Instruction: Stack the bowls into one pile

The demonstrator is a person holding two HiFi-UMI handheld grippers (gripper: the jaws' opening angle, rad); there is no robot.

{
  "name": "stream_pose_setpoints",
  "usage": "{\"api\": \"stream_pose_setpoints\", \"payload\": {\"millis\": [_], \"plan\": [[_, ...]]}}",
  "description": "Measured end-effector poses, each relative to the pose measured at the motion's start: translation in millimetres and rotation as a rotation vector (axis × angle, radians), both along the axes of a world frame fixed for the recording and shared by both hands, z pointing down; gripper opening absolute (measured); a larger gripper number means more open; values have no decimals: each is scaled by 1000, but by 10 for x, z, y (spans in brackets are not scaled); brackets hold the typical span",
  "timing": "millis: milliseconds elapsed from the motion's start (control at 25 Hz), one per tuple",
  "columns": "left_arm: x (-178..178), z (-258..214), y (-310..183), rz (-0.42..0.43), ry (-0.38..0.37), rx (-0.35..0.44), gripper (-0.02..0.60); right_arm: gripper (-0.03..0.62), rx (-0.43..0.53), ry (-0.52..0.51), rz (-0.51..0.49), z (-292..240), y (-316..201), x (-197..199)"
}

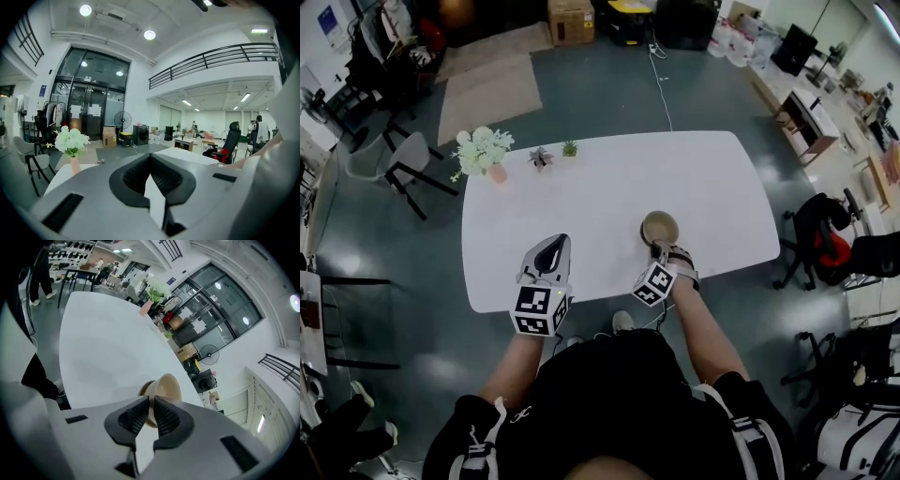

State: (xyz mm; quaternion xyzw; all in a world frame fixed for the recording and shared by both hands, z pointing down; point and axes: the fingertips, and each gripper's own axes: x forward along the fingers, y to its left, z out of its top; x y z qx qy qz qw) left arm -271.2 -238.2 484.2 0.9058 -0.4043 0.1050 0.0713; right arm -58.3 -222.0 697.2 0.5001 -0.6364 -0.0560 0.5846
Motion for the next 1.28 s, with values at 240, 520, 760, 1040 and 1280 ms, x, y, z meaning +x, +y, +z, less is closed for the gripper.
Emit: {"api": "stream_pose_setpoints", "payload": {"millis": [240, 520, 760, 1040, 1280], "plan": [[-47, -5, 39, -14, -12, 0, 12, 63, -31, -23, -1, 176, -5, 18], [13, -7, 30, -8, -17, 1, 12, 127, 22, -257, 85, -75, -47, -5], [204, -68, -3, 23, -9, 14, 12, 83, 312, -523, 179, -869, -140, 76], [418, -143, -49, 56, 7, 29, 12, 17, 662, -915, 272, -1965, -25, 293], [602, -194, -40, 86, 18, 39, 12, 14, 775, -984, 250, -2411, 183, 347]]}}
